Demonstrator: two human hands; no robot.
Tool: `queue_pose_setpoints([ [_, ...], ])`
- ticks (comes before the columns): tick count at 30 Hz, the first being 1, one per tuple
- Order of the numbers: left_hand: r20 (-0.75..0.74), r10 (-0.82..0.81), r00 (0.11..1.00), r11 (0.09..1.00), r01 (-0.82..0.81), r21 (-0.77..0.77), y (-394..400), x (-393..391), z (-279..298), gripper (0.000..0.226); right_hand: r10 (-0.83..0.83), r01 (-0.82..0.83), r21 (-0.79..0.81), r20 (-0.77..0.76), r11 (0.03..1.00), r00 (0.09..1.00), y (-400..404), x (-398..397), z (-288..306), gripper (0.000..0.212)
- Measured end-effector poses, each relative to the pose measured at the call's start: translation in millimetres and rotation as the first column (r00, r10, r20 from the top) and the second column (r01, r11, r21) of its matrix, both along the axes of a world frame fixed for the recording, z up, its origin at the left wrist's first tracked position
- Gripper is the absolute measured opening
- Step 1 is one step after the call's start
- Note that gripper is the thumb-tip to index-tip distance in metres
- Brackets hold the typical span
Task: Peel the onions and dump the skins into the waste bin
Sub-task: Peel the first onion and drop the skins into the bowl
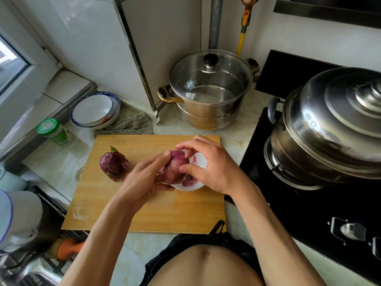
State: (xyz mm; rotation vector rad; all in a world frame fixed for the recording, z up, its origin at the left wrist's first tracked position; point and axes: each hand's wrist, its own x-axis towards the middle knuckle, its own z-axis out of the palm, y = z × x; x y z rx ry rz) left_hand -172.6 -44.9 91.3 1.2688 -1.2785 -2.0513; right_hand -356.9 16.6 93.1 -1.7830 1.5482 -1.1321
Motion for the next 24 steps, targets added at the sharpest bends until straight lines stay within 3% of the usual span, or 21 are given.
queue_pose_setpoints([
  [8, 0.012, -0.002, 1.000, 1.000, 0.002, -0.005, -0.2, -1.4, 4.0, 0.050, 0.016, -0.016, 0.010, 0.033, 1.000, 0.999, 0.7, 0.4, 0.6, 0.047],
  [24, 0.046, -0.001, 0.999, 1.000, 0.001, 0.000, 0.7, -3.6, 1.9, 0.046, 0.019, -0.021, 0.052, 0.036, 0.998, 0.999, -0.8, -3.6, -2.1, 0.037],
])
